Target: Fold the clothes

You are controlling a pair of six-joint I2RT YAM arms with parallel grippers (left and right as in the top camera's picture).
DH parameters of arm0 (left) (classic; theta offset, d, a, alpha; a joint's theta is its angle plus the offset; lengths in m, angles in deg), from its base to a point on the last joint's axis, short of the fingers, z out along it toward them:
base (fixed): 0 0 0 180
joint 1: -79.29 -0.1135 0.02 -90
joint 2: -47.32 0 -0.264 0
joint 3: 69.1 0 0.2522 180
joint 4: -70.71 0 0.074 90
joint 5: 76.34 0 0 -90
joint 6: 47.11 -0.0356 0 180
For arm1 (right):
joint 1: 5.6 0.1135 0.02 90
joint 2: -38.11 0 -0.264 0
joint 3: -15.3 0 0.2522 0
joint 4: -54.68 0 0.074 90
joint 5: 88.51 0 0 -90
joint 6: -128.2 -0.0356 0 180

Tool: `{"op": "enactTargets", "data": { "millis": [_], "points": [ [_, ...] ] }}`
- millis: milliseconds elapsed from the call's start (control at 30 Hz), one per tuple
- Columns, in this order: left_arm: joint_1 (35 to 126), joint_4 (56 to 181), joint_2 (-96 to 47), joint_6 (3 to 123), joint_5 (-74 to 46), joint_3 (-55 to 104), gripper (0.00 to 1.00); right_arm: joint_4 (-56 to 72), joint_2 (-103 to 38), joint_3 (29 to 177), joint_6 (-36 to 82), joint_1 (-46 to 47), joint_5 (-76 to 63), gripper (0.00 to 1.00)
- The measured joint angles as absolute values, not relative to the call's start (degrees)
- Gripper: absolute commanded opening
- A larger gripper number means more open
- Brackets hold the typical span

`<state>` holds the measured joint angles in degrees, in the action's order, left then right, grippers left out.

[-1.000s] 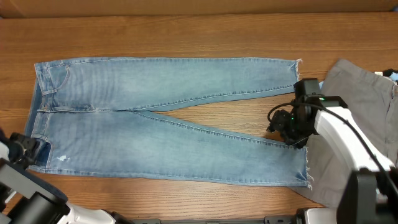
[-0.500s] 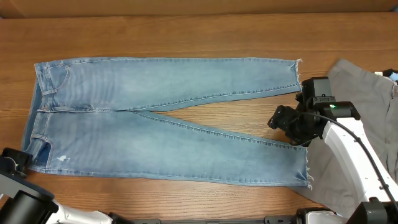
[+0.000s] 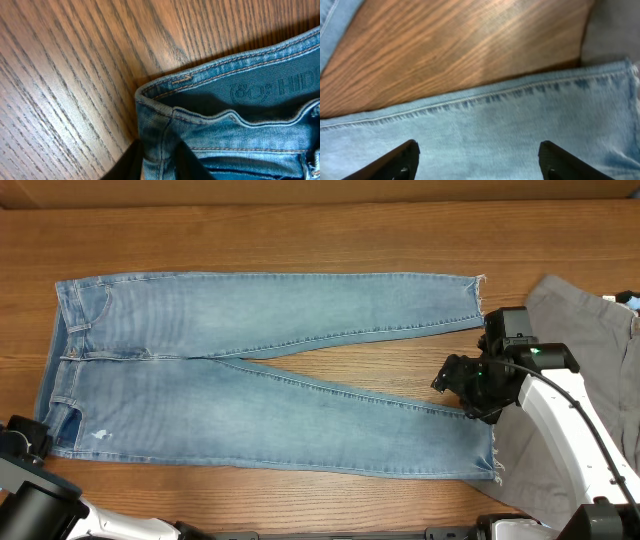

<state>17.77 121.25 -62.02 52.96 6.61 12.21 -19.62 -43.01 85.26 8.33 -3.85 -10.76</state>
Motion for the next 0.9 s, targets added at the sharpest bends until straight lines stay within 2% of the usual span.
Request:
{"op": "enactTargets", "data": {
  "millis": [100, 133, 200, 433, 500, 567, 600, 667, 767, 900],
  "points": [
    [17.77, 121.34, -62.02, 52.96, 6.63, 12.21, 0.12, -22.06, -43.01, 85.24, 5.49, -5.33, -11.15, 0.84],
    [17.77, 121.34, -62.02, 52.96, 6.61, 12.21, 0.16, -22.35, -43.01, 85.26, 5.01, -6.21, -11.20, 0.84],
    [17.77, 121.34, -62.02, 52.96, 6.63, 12.21, 0.34, -23.03, -43.01, 85.26, 3.94, -8.68, -11.17, 0.84],
    [17.62, 122.52, -62.10, 52.98, 7.94, 12.21, 0.45, -23.94, -43.01, 85.26, 3.39, -13.35, -11.17, 0.85],
    [17.27, 121.86, -62.13, 52.94, 7.85, 12.18, 0.43, -24.10, -43.01, 85.24, 3.46, -13.44, -11.15, 0.85],
    [16.81, 120.59, -62.13, 52.72, 7.66, 12.18, 0.34, -24.01, -43.01, 85.26, 3.50, -13.44, -11.17, 0.85],
    [16.59, 120.16, -62.13, 52.37, 7.37, 12.18, 0.27, -23.99, -43.01, 85.26, 3.48, -13.44, -11.15, 0.85],
    [16.51, 119.46, -62.19, 51.54, 7.04, 12.18, 0.21, -23.97, -43.01, 85.24, 3.52, -13.44, -11.15, 0.85],
    [16.51, 119.15, -62.37, 51.43, 6.91, 12.18, 0.16, -23.99, -43.01, 85.26, 3.52, -13.44, -11.15, 0.90],
    [16.51, 119.22, -62.67, 51.45, 6.91, 12.34, 0.14, -23.99, -43.01, 85.26, 3.68, -13.44, -11.15, 0.91]
  ]
}}
